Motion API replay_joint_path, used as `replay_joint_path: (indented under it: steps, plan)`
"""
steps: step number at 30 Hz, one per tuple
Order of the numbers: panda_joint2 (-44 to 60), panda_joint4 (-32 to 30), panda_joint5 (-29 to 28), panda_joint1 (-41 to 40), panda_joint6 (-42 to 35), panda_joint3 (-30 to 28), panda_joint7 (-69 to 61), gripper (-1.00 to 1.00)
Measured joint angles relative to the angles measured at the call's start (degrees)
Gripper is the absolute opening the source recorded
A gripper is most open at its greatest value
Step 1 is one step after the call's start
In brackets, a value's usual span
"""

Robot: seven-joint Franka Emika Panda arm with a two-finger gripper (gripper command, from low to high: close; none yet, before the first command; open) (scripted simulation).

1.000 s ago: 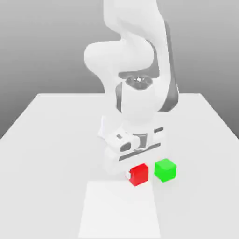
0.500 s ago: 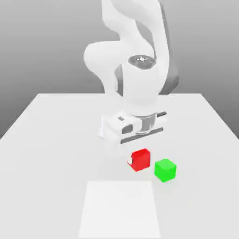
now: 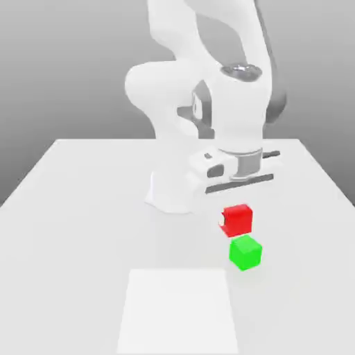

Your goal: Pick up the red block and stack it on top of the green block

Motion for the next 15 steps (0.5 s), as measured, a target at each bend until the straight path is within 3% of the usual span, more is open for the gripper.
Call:
replay_joint_path:
  steps: [12, 15]
  plan:
    - [-3.22, -1.48, 2.36, 1.86, -2.27, 6.83, 14.46, -1.00]
    - [0.63, -1.41, 0.94, 0.37, 1.32, 8.36, 16.52, -1.00]
